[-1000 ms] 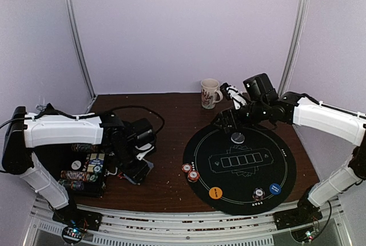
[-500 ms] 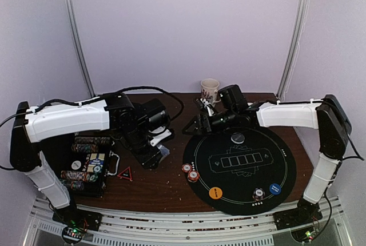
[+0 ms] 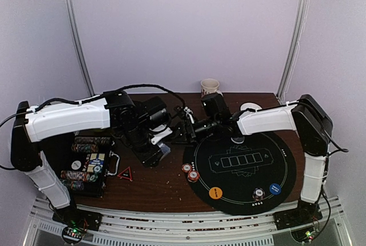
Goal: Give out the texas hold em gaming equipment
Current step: Pass from the left arm to the right
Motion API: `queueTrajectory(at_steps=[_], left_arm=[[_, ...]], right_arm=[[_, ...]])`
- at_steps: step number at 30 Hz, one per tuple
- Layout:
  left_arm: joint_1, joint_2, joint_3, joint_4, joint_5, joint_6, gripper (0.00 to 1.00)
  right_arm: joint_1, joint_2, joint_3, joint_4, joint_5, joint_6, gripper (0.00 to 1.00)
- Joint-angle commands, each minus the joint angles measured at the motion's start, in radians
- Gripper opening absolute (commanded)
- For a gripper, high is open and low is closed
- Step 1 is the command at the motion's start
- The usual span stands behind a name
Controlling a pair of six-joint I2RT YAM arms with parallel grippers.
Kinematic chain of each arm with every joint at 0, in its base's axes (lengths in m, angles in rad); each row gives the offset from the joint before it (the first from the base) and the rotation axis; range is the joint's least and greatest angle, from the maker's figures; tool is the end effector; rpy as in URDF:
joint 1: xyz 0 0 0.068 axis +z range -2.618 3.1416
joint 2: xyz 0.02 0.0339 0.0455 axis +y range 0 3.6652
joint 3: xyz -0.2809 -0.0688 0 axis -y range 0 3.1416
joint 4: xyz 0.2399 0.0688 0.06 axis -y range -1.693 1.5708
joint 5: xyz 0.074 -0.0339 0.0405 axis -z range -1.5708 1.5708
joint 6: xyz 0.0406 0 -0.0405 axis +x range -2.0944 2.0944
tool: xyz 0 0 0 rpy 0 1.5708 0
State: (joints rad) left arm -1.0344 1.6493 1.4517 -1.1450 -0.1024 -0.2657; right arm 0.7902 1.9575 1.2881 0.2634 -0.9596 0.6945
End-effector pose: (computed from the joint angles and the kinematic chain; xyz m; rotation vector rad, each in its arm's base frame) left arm 0.1645 -0.2686 0.2938 1.0706 2.6922 -0.0828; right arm 0.2865 0.3365 0.2334 -0.8550 2.1529 1.8159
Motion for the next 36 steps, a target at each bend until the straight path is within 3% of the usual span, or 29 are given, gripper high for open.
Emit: queueTrajectory(at_steps=[1,11,20,23,27,29,31,33,36], left_arm=[[-0.004,0.002,0.030,0.005,-0.021,0.016,0.53],[-0.005,0.007,0.036,0.009,-0.039,0.017,0.53],[-0.004,0.009,0.033,0.011,-0.056,0.019,0.53],[-0.004,0.011,0.032,0.011,-0.068,0.020,0.53],[-0.005,0.009,0.029,0.018,-0.075,0.020,0.54],[-0.004,-0.001,0.013,0.040,-0.089,0.020,0.68],[-0.004,-0.039,-0.034,0.106,-0.132,0.024,0.89],[-0.004,-0.114,-0.117,0.231,-0.193,0.054,0.97],[-0.004,-0.288,-0.282,0.523,-0.216,0.149,0.98]], right_arm=[[0.015,0.035,0.029,0.087,-0.050,0.059,0.80],[0.047,0.104,0.038,0.301,-0.091,0.232,0.73],[0.078,0.126,0.045,0.320,-0.114,0.255,0.62],[0.082,0.125,0.052,0.275,-0.114,0.225,0.49],[0.081,0.112,0.059,0.218,-0.113,0.176,0.14],[0.078,0.100,0.071,0.174,-0.112,0.143,0.00],[0.073,0.082,0.084,0.114,-0.102,0.106,0.00],[0.062,0.053,0.092,0.059,-0.089,0.064,0.00],[0.046,0.005,0.085,0.027,-0.073,0.053,0.00]])
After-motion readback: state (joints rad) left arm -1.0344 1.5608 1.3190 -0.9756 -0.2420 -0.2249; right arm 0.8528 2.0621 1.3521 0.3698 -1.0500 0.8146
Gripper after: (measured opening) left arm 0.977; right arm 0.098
